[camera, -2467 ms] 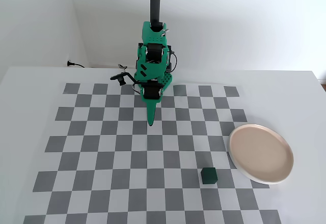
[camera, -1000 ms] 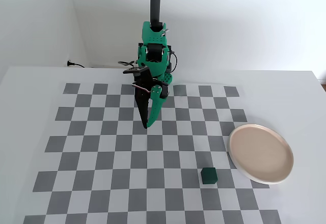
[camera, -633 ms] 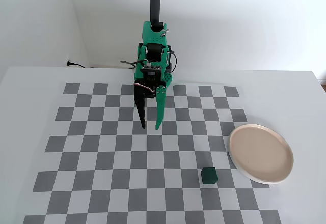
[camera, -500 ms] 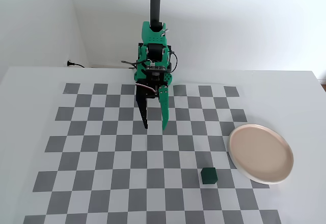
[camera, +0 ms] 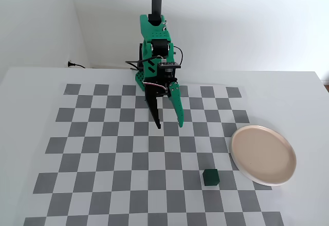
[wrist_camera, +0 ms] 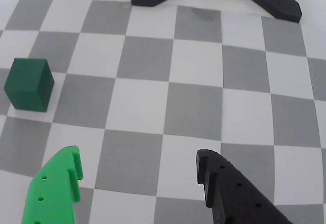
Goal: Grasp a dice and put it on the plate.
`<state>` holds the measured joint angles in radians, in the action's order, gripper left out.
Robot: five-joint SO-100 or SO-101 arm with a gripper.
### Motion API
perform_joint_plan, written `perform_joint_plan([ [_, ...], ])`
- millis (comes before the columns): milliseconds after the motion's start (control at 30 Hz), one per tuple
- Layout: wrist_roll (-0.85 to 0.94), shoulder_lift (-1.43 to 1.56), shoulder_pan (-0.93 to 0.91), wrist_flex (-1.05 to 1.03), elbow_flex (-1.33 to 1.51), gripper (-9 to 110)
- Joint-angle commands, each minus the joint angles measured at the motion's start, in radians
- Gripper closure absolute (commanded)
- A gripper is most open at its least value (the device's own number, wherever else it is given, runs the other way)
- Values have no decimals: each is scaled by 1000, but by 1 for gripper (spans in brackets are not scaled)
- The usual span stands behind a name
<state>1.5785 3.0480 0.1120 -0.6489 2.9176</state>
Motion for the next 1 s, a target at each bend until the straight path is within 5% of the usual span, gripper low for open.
perform_joint_plan([
  [0, -5, -149, 14, 46, -198, 81],
  [967, -26, -666, 264, 58, -672, 83],
])
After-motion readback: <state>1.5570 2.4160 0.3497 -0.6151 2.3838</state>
